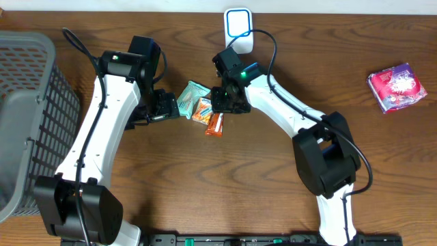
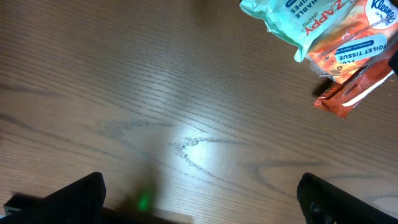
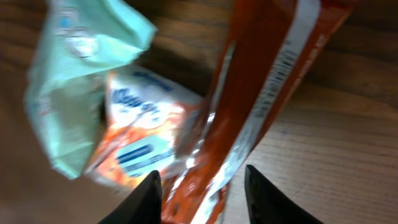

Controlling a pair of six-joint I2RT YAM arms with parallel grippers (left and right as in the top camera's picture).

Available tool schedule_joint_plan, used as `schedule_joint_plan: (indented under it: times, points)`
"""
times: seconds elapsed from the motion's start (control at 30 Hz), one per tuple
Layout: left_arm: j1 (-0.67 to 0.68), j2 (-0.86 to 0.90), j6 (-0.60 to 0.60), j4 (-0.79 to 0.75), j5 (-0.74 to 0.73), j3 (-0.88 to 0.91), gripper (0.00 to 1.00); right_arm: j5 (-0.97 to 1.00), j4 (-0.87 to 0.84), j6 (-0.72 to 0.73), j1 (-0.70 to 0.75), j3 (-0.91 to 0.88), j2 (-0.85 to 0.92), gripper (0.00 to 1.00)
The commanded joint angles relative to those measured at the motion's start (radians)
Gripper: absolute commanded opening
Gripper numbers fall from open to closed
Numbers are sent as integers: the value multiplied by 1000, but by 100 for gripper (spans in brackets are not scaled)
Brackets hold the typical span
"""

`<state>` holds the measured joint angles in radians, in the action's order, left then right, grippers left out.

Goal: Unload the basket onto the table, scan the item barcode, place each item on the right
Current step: 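Reach the right gripper to the red-orange bar and grasp it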

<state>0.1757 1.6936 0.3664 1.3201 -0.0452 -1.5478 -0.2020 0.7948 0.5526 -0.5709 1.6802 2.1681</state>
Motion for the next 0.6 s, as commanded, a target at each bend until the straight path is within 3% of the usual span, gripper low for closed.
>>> schedule_joint_plan:
  times: [0.0,0.33,0.5,0.57]
  points:
    - [-2,6,2,3,16,1,98,49,19,18,-6,-2,60,37]
    - [-2,6,2,3,16,1,98,193,218,19,43,18,52,30]
    - [-2,6,2,3,16,1,98,199,336,-40,88,63,9,40]
    - [-2,6,2,3,16,1,98,200,364,-74,93,77,-13,53]
